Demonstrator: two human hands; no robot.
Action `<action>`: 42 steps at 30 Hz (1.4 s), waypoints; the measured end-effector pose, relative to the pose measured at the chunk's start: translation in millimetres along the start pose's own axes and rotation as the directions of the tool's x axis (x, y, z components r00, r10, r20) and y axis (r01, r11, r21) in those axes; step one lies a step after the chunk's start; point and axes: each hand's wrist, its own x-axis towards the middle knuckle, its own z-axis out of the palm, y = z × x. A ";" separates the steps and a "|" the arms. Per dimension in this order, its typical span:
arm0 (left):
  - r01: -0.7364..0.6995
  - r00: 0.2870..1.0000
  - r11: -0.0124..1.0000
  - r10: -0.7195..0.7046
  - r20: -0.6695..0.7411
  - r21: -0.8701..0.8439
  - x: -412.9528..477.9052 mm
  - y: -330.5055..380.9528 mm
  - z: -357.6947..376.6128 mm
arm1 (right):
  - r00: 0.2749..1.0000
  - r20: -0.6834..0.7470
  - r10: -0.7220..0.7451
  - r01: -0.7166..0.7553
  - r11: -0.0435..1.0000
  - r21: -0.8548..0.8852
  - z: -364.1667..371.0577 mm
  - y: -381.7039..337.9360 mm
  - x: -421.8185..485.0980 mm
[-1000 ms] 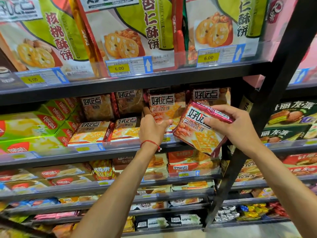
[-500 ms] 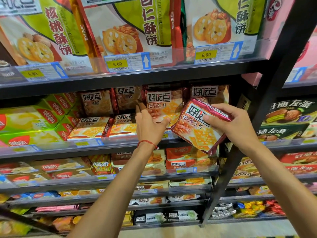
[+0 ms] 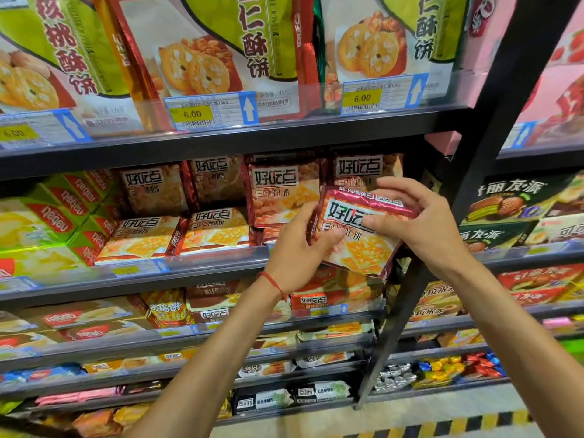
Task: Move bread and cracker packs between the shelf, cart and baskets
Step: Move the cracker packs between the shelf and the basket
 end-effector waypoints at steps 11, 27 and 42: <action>0.070 0.940 0.943 -0.172 -0.294 -0.326 12.8 2.4 40.2 | 0.953 -0.299 -0.055 -0.044 0.948 -0.316 29.7 29.0 -20.3; -0.083 0.981 0.978 0.114 -0.157 0.190 14.9 -9.1 10.7 | 0.933 -0.325 -0.155 -0.070 0.808 -0.586 30.4 51.4 24.0; -0.055 0.998 0.956 0.060 -0.008 0.288 6.7 -16.2 34.9 | 0.969 -0.236 -0.069 -0.114 0.725 -0.679 19.6 50.5 -1.3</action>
